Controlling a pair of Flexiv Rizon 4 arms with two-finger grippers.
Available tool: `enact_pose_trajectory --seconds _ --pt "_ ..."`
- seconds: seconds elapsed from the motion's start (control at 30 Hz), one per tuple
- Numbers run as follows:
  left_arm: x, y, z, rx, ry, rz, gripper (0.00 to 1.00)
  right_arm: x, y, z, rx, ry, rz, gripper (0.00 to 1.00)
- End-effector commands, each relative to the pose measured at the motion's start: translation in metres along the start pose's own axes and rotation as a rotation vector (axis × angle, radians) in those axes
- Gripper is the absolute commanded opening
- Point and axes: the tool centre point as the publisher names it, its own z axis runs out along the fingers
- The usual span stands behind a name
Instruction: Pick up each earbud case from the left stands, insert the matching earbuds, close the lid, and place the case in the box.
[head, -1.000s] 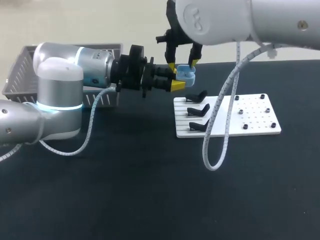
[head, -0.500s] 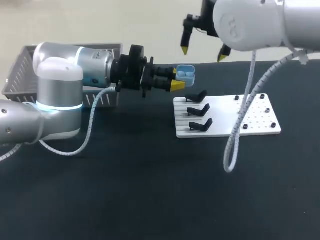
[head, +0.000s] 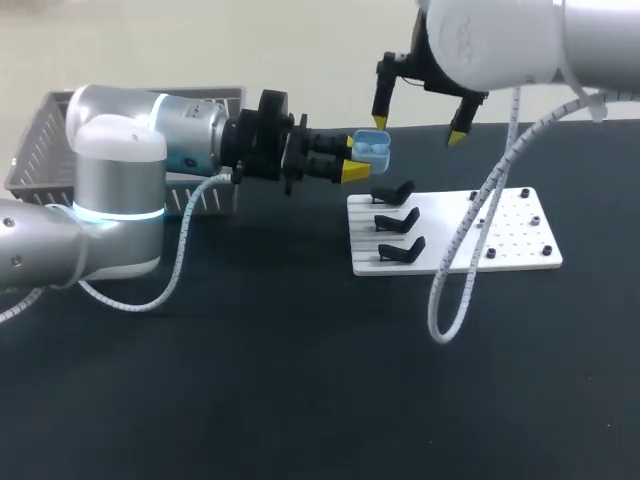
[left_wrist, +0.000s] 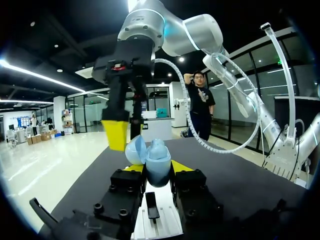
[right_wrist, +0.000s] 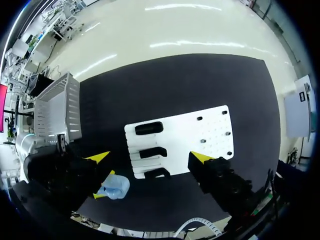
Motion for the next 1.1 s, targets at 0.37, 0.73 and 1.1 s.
enact_pose_trajectory --seconds 0.37,0.73,1.1 --pt "0.001 -0.001 0.000 -0.003 -0.002 0.003 0.00 0.025 -0.001 -0.027 -0.062 -0.133 -0.067 1.00" --pt "0.001 -0.001 0.000 -0.003 -0.002 0.003 0.00 0.092 -0.004 -0.092 -0.250 -0.387 -0.244 1.00" --pt "-0.024 -0.015 -0.036 -0.149 0.018 0.029 0.00 0.103 -0.023 -0.105 -0.299 -0.452 -0.228 1.00"
